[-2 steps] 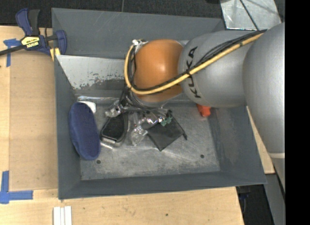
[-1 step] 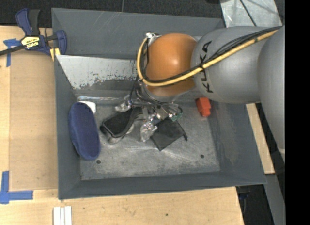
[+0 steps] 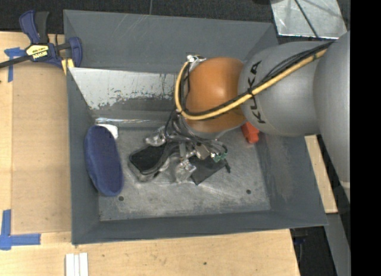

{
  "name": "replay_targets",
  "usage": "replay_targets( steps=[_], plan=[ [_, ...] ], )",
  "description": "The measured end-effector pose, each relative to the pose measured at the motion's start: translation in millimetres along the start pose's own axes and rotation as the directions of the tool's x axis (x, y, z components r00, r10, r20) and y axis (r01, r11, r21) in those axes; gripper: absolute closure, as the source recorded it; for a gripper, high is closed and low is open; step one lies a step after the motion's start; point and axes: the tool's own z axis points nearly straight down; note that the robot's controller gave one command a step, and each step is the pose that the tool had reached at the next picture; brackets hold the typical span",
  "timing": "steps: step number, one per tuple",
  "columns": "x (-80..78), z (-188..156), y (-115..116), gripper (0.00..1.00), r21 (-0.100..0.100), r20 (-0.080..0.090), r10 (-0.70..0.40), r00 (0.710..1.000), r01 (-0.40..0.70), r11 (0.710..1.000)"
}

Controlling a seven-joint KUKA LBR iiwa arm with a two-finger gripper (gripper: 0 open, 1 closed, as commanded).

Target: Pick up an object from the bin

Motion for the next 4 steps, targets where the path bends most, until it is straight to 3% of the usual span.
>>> replay_targets(
  steps=[1,2,3,4],
  plan=[
    [6.0,4.9,0.5,0.0,-0.001,0.016,0.113,0.993,-0.113,0.994],
    [3.0,1.8,-2.6,1.0,0.003,0.03,0.12,0.992,-0.12,0.993],
    [-0.1,-76.7,-3.7,1.0,0.001,-0.021,0.122,0.992,-0.122,0.993],
    [0.1,-93.3,-4.1,1.0,0.0,-0.027,0.125,0.992,-0.125,0.992]
  ],
)
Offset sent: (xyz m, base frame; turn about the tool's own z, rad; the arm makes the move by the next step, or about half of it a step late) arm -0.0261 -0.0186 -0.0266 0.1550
